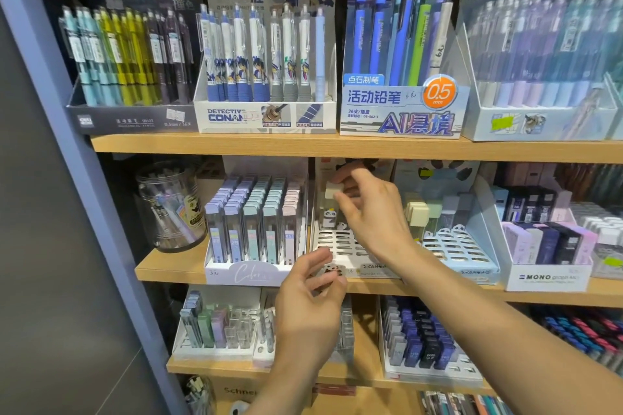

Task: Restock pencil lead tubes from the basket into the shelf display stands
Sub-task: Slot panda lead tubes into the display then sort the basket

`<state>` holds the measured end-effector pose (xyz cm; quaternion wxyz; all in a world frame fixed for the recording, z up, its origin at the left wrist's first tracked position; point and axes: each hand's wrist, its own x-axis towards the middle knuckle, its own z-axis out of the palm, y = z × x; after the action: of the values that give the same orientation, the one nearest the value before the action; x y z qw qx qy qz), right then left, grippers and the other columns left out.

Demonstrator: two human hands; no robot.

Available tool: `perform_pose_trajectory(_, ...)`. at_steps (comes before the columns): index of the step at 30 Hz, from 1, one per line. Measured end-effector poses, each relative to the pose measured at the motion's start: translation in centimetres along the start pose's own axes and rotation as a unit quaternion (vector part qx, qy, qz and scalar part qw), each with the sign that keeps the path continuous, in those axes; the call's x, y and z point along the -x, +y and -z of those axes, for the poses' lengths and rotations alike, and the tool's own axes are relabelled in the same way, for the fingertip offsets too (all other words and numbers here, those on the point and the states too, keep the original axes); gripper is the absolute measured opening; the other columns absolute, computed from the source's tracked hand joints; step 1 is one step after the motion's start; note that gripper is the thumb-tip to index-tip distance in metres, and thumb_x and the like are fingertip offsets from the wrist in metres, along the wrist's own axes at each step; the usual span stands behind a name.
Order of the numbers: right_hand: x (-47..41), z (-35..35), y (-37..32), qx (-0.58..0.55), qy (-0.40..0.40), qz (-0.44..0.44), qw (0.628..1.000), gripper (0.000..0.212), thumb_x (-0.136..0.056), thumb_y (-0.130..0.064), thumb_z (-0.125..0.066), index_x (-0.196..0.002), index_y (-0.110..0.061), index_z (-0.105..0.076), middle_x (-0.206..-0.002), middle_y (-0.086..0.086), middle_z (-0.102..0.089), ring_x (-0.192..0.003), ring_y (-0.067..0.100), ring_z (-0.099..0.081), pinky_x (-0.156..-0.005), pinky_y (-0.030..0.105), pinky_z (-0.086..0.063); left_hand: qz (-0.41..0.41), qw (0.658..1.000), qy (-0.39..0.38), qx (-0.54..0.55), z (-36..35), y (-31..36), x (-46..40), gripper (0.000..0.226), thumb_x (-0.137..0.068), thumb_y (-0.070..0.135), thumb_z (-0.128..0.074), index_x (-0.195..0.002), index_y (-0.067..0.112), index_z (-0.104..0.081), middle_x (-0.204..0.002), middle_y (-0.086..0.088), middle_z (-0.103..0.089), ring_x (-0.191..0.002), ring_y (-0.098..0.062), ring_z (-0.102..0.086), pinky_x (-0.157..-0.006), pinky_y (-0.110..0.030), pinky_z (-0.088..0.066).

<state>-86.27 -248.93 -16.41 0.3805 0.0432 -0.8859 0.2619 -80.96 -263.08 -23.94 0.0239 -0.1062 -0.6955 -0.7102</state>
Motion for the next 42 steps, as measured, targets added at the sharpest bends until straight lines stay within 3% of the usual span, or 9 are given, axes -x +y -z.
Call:
perform_pose_trajectory(3,0.0,-0.8,0.5,0.011,-0.009,0.022,1.000,0.014,-0.098,-0.024,-0.064,-0.096,-0.013,-0.056,-0.082,0.003,-0.067,-0.075,0.024,-0.067,-0.065,0.046,-0.056,-0.017,0.999,-0.006,-0.044,0.0,-0.3,0.0,0.035,-0.097,0.014,-0.069,-0.128,0.029,-0.062,-0.119,0.009,-0.068,-0.097,-0.006,-0.069,-0.093,-0.036,-0.060)
perform_pose_trajectory(7,0.1,-0.9,0.4,-0.011,-0.012,0.028,0.999,0.009,-0.097,-0.020,-0.066,-0.103,-0.015,-0.062,-0.087,-0.002,-0.070,-0.079,0.017,-0.068,-0.071,0.045,-0.059,-0.033,0.997,-0.004,-0.064,0.1,-0.6,-0.3,0.037,-0.097,0.012,-0.067,-0.131,0.027,-0.062,-0.118,0.015,-0.066,-0.105,0.007,-0.064,-0.100,-0.025,-0.055)
perform_pose_trajectory(11,0.4,-0.6,-0.1,-0.037,-0.022,0.041,0.998,0.016,-0.096,-0.015,-0.068,-0.110,-0.021,-0.066,-0.093,-0.009,-0.068,-0.081,0.008,-0.066,-0.075,0.038,-0.059,-0.032,0.997,-0.003,-0.067,0.1,-0.7,-0.5,0.037,-0.098,0.011,-0.067,-0.131,0.027,-0.062,-0.118,0.017,-0.065,-0.105,0.009,-0.063,-0.098,-0.019,-0.055)
perform_pose_trajectory(17,0.4,-0.7,-0.2,-0.040,-0.030,0.049,0.998,0.018,-0.095,-0.014,-0.067,-0.110,-0.024,-0.063,-0.092,-0.008,-0.068,-0.081,0.010,-0.067,-0.076,0.042,-0.059,-0.037,0.996,-0.007,-0.080,0.1,-0.6,-0.4,0.036,-0.099,0.010,-0.064,-0.129,0.029,-0.061,-0.119,0.017,-0.064,-0.105,0.009,-0.062,-0.087,-0.006,-0.051)
perform_pose_trajectory(21,0.7,-0.5,-0.2,-0.040,-0.029,0.056,0.997,0.019,-0.095,-0.013,-0.067,-0.109,-0.024,-0.062,-0.091,-0.008,-0.067,-0.081,0.010,-0.066,-0.074,0.042,-0.059,-0.040,0.996,-0.007,-0.082,0.1,-0.6,-0.4,0.036,-0.099,0.009,-0.063,-0.130,0.027,-0.062,-0.121,0.013,-0.064,-0.107,0.005,-0.063,-0.087,-0.007,-0.051)
perform_pose_trajectory(25,1.1,-0.4,-0.4,-0.048,-0.033,0.059,0.997,0.020,-0.095,-0.011,-0.067,-0.108,-0.025,-0.061,-0.091,-0.010,-0.066,-0.082,0.010,-0.066,-0.075,0.042,-0.058,-0.043,0.996,-0.003,-0.079,0.2,-0.7,-0.5,0.035,-0.099,0.008,-0.063,-0.128,0.029,-0.062,-0.118,0.013,-0.065,-0.106,0.010,-0.061,-0.093,-0.012,-0.053)
perform_pose_trajectory(31,1.0,-0.6,-0.4,-0.046,-0.027,0.069,0.996,0.020,-0.095,-0.012,-0.067,-0.109,-0.024,-0.061,-0.090,-0.008,-0.066,-0.081,0.011,-0.065,-0.074,0.042,-0.058,-0.044,0.996,-0.006,-0.082,0.2,-0.8,-0.5,0.035,-0.100,0.010,-0.062,-0.129,0.031,-0.061,-0.119,0.015,-0.064,-0.106,0.014,-0.059,-0.085,-0.005,-0.050)
perform_pose_trajectory(38,-0.7,-0.8,0.4,0.016,-0.022,0.015,1.000,0.017,-0.096,-0.026,-0.067,-0.107,-0.012,-0.065,-0.086,0.003,-0.071,-0.080,0.023,-0.069,-0.073,0.046,-0.058,-0.045,0.996,-0.010,-0.081,0.3,-0.7,-0.4,0.035,-0.100,0.010,-0.062,-0.126,0.033,-0.060,-0.120,0.017,-0.062,-0.107,0.013,-0.058,-0.085,-0.004,-0.049)
perform_pose_trajectory(42,-0.7,-0.8,-0.3,-0.021,-0.046,0.028,0.998,0.013,-0.093,-0.017,-0.070,-0.106,-0.019,-0.068,-0.087,-0.004,-0.071,-0.081,0.014,-0.070,-0.077,0.044,-0.060,-0.042,0.996,-0.010,-0.074,0.4,-0.7,-0.4,0.035,-0.100,0.009,-0.062,-0.128,0.031,-0.061,-0.120,0.014,-0.063,-0.107,0.012,-0.059,-0.087,-0.005,-0.049)
